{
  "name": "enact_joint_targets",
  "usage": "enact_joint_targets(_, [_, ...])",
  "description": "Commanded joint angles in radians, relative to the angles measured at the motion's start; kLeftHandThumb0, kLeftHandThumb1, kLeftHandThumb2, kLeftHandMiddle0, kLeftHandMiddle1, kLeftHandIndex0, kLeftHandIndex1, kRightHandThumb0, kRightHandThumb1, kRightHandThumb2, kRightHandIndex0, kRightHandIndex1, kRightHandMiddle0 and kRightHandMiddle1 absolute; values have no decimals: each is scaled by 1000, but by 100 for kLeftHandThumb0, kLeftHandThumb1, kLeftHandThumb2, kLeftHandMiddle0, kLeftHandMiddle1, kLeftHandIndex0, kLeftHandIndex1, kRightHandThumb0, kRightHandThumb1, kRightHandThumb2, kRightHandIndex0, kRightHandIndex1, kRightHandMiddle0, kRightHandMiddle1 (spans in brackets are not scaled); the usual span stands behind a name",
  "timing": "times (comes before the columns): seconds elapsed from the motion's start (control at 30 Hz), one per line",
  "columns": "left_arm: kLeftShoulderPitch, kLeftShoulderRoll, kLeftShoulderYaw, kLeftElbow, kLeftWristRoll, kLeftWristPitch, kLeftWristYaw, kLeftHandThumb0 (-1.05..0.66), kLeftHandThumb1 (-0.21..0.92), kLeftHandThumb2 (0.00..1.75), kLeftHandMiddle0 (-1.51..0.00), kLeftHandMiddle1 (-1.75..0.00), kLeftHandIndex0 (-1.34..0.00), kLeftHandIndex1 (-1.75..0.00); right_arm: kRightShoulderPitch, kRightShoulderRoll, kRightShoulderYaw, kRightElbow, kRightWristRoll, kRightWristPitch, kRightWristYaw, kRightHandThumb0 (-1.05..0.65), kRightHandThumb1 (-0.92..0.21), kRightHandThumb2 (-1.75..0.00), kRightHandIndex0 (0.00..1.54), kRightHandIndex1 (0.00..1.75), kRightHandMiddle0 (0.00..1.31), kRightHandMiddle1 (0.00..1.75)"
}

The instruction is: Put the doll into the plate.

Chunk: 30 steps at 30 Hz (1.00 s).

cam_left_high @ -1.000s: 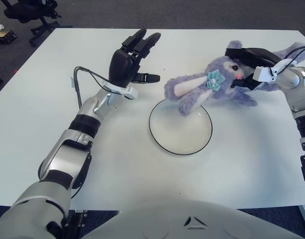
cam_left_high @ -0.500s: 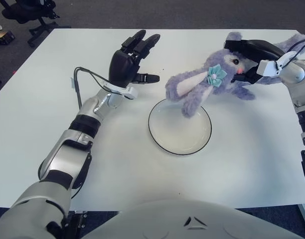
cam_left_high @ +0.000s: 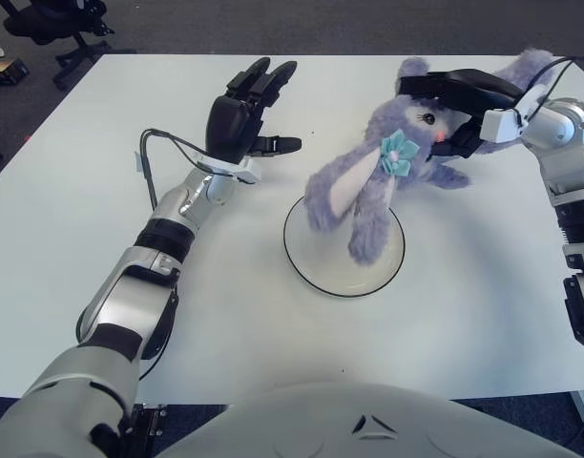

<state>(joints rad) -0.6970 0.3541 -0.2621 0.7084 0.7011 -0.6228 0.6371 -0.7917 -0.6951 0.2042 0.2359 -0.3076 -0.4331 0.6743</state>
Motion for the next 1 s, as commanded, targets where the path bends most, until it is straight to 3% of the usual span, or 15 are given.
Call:
enact_joint_targets(0.0, [-17, 14, 20, 23, -18, 23, 0, -29, 92, 32, -54, -3, -47, -15, -32, 20, 15, -36, -7, 45, 19, 0, -29, -132, 67, 162, 43, 175])
enact_joint_targets(0.2, [-6, 26, 44, 39, -48, 31, 4, -34, 92, 34, -56, -3, -48, -15, -34, 47, 28, -59, -4, 77, 31, 0, -29, -132, 67, 162, 43, 175])
enact_joint_targets(0.57, [13, 60, 107, 44, -129, 64, -41, -35, 92, 28, -59, -4, -51, -17, -64, 126, 65, 14, 21, -33, 29, 0, -30, -130, 66, 161, 43, 175])
enact_joint_targets(0.97, [13, 57, 129, 37, -169, 91, -72, -34, 92, 25, -59, -3, -51, -19, -75, 182, 87, 3, 59, -36, 80, 0, -30, -129, 67, 160, 43, 175])
